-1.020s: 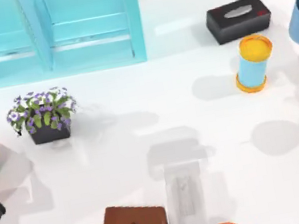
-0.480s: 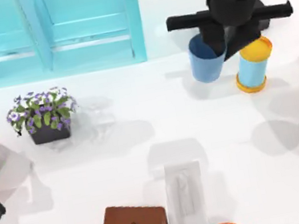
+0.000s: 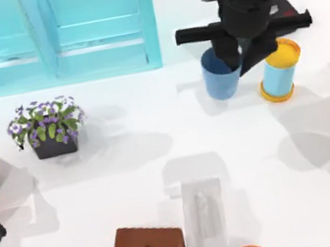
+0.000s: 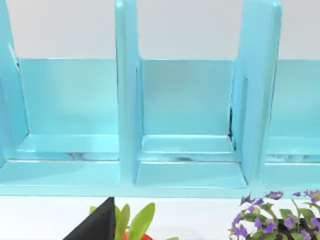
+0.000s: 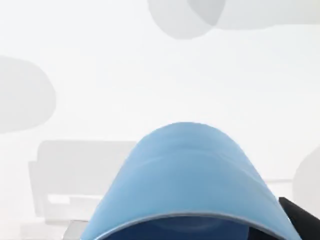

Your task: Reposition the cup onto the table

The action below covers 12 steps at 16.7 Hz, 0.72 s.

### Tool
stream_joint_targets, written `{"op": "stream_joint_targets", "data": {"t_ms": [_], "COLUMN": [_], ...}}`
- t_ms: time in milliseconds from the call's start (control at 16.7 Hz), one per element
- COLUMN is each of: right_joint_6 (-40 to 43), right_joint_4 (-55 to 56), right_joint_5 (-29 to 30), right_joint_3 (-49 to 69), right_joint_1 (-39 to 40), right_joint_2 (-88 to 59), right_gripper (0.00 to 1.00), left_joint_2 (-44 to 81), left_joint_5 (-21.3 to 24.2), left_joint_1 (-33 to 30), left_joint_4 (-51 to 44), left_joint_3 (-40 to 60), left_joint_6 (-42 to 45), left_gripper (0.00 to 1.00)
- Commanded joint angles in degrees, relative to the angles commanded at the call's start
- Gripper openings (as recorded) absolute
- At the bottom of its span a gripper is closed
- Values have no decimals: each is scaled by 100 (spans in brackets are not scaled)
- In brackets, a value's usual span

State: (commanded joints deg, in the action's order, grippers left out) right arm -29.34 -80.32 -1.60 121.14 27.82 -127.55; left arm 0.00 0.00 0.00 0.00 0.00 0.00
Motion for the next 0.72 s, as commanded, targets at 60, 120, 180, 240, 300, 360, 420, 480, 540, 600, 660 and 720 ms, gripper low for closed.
{"op": "stream_joint_targets", "data": {"t_ms": [60,120,180,240,300,360,420,480,540,600,660,720], "right_joint_6": [-6,-16,-30,-45,-63,-81,-98,-112,-123,-127,-128,-128], "right_joint_4": [70,186,335,506,688,867,1034,1173,1273,1318,1321,1321], "right_joint_5": [1,2,5,7,10,13,17,19,21,22,22,22], "right_joint_3": [-62,-164,-295,-444,-602,-757,-899,-1017,-1101,-1139,-1141,-1141], "right_joint_1": [7,19,36,55,76,98,119,136,149,156,156,156], "right_joint_2": [-6,-17,-33,-52,-74,-97,-119,-139,-154,-161,-162,-162], "right_gripper": [0,0,0,0,0,0,0,0,0,0,0,0], "left_joint_2": [0,0,0,0,0,0,0,0,0,0,0,0], "left_joint_5": [0,0,0,0,0,0,0,0,0,0,0,0], "left_joint_1": [0,0,0,0,0,0,0,0,0,0,0,0], "left_joint_4": [0,0,0,0,0,0,0,0,0,0,0,0], "left_joint_3": [0,0,0,0,0,0,0,0,0,0,0,0], "left_joint_6": [0,0,0,0,0,0,0,0,0,0,0,0], "left_gripper": [100,100,100,100,100,100,100,100,100,100,100,100]}}
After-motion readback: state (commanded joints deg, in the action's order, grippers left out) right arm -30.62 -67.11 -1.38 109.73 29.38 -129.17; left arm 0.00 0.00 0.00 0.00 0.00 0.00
